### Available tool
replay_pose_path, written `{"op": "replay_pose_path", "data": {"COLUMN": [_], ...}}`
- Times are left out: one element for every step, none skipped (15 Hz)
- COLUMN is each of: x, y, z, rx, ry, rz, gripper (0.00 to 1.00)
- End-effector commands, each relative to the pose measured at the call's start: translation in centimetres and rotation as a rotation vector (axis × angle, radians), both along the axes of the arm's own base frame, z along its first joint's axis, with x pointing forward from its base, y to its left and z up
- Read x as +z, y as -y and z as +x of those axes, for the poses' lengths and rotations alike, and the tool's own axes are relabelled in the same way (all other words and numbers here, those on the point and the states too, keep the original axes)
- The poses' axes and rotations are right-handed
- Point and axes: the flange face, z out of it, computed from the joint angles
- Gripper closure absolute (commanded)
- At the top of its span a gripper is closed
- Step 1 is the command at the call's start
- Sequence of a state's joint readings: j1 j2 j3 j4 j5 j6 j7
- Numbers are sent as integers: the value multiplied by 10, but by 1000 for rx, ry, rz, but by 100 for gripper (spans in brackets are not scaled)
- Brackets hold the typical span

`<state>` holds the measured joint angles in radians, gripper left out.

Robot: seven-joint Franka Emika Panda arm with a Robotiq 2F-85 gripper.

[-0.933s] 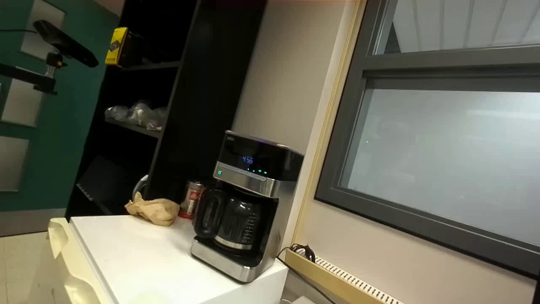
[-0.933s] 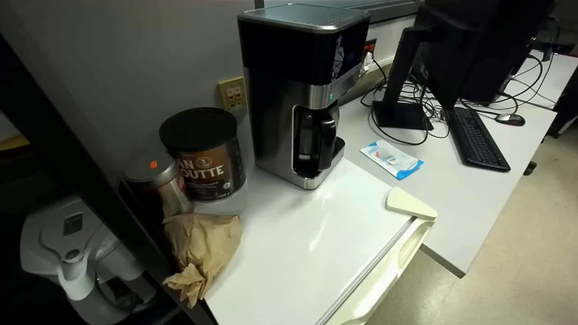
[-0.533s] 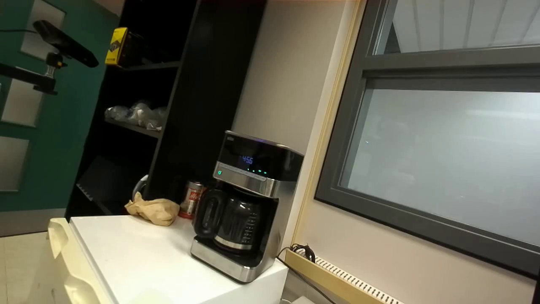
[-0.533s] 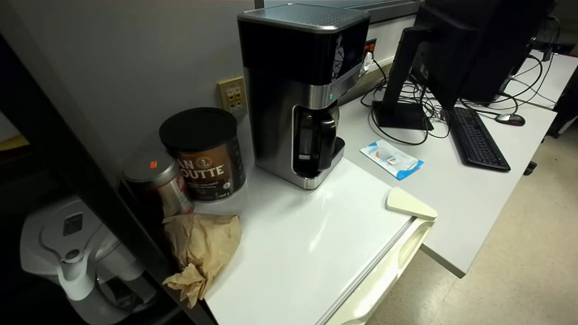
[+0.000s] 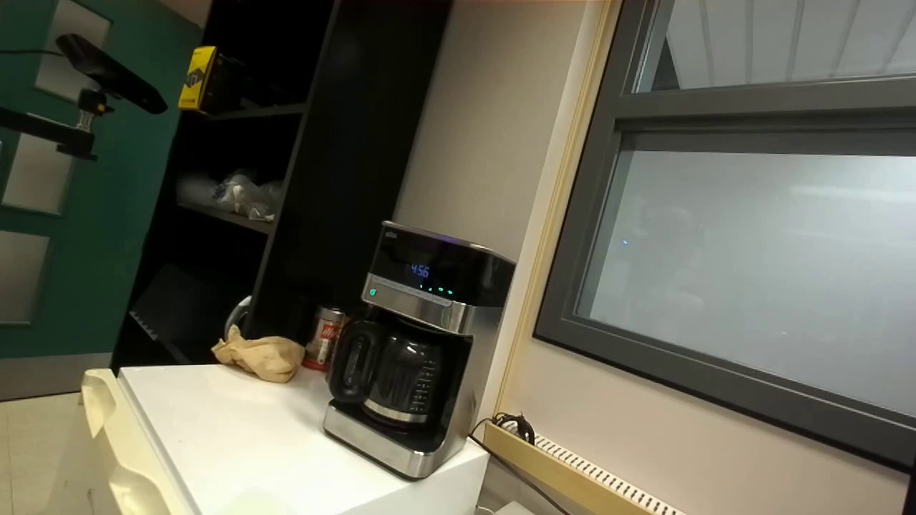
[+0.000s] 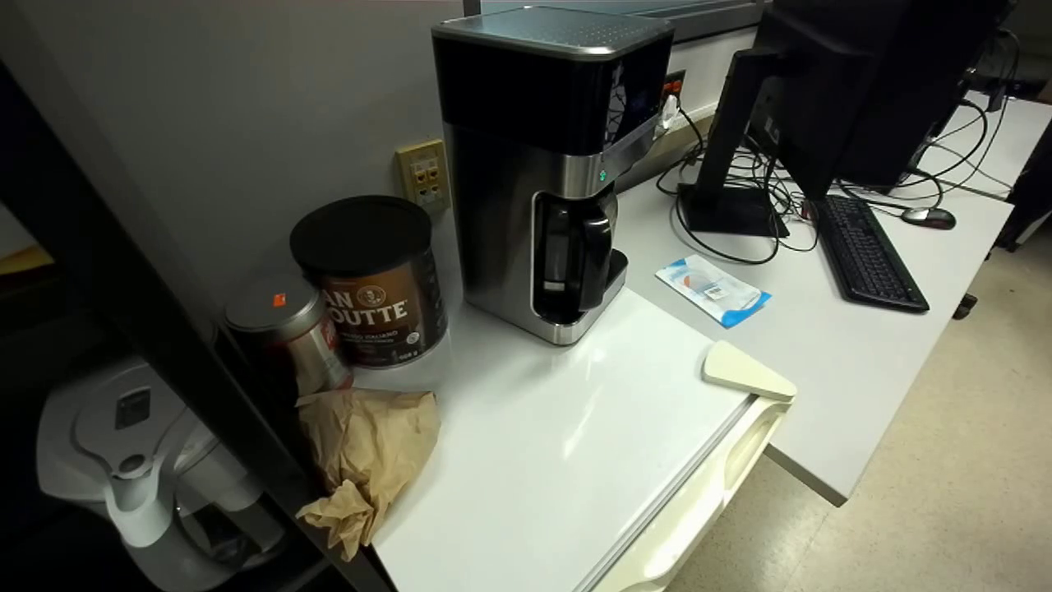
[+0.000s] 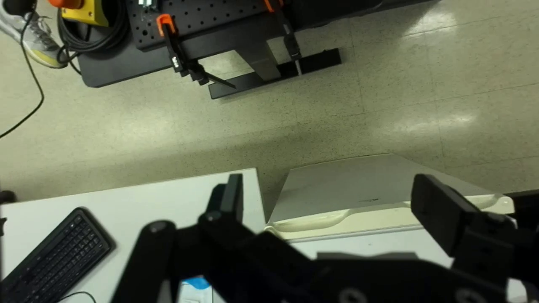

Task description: Press a button on the coffee machine

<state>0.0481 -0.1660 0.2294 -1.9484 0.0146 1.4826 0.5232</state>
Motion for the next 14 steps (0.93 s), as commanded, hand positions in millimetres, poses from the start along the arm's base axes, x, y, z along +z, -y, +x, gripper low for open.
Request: {"op": "replay_pose_path", "data": {"x": [-22,-28,-34,-38,-43,-48,-53,-57,-62,-66,-70,-75,-79,-83], "y": [18,25,33,39,47,53,60,65,71,77,82,87,92,97], "z": [10,13,17,21,26,29,33,36,39,41,44,46,48,50], "rx": [117,165,217,262,313,359,408,454,499,546,583,622,662,692], "ry": [-10,-17,-23,-22,-24,-19,-14,-5,9,22,42,65,90,118], "rz": [-100,-140,-182,-216,-245,-280,-307,-337,-366,-393,-424,-457,-487,-514], "gripper": [0,0,0,0,0,0,0,0,0,0,0,0,0,0]}}
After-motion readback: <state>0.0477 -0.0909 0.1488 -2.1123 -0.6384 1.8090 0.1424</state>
